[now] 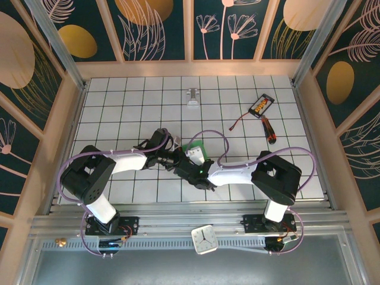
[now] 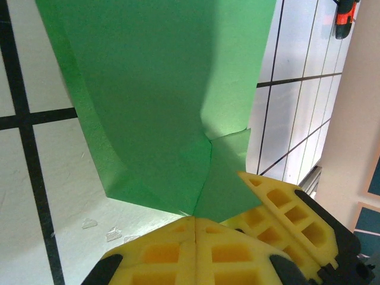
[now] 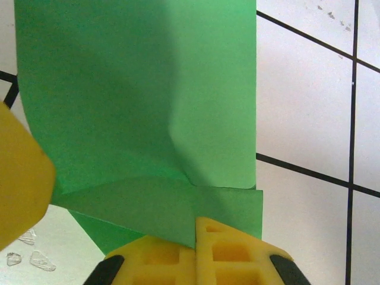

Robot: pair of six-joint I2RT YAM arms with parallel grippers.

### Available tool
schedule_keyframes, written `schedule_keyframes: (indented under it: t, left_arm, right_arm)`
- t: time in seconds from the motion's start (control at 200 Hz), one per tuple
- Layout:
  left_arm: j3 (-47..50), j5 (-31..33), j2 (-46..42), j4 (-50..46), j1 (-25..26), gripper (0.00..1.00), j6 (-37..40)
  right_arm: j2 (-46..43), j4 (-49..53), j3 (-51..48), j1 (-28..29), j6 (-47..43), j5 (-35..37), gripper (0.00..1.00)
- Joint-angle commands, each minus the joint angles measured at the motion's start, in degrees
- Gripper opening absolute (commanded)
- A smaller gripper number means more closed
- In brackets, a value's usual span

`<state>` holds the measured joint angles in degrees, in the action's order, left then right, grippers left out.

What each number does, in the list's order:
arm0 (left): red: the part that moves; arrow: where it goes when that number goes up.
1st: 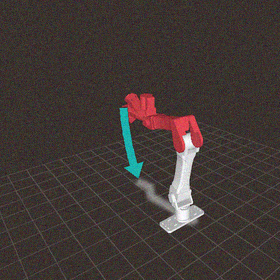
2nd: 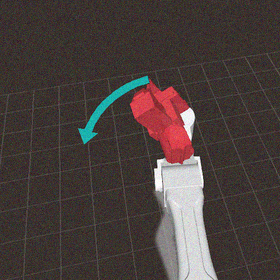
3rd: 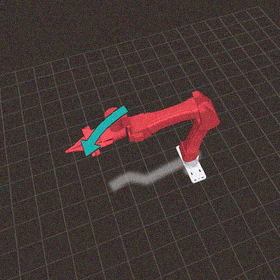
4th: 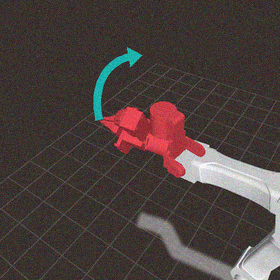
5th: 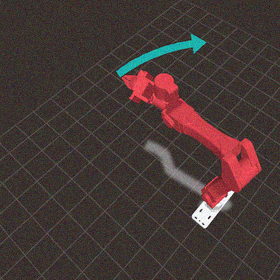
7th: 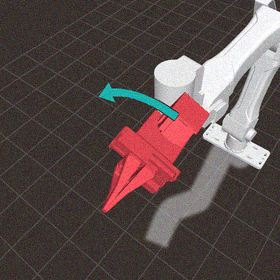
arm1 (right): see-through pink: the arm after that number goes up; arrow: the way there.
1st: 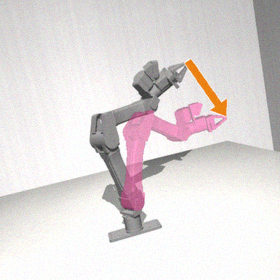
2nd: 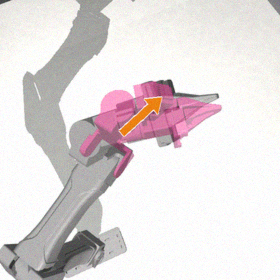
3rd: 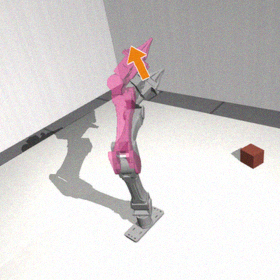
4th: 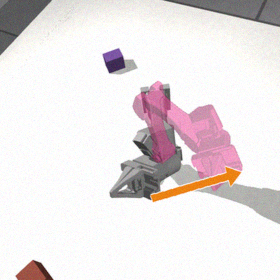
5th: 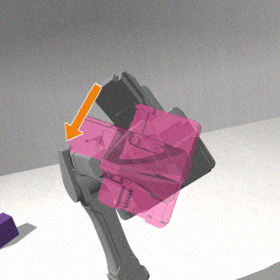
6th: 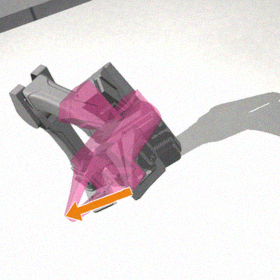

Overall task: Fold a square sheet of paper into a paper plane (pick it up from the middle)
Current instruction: Fourth fold the wing at the center of the table.

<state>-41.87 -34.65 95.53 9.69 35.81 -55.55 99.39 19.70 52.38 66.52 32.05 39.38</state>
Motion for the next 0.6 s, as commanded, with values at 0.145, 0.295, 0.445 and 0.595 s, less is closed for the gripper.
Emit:
schedule_keyframes:
  t: [0.145,0.295,0.445,0.595]
  left_arm:
    - [-2.37,1.9,-0.75,-5.42,0.11,0.06,3.69]
    - [-2.75,2.23,-3.32,-5.13,-1.37,0.31,4.21]
    - [-3.27,2.16,-6.37,-4.6,-2.81,0.42,5.04]
    - [-3.22,1.47,-6.85,-3.1,-2.77,0.42,5.02]
  right_arm:
    - [-6.01,-3.43,-4.09,-2.95,-0.32,-3.65,0.0]
    - [-13.75,-11.63,-10.03,-7.77,-0.68,-15.97,0.0]
    - [-20.22,-18.91,-16.56,-13.13,0.12,-27.39,0.0]
    - [-22.9,-22.81,-20.06,-15.86,0.05,-32.93,0.0]
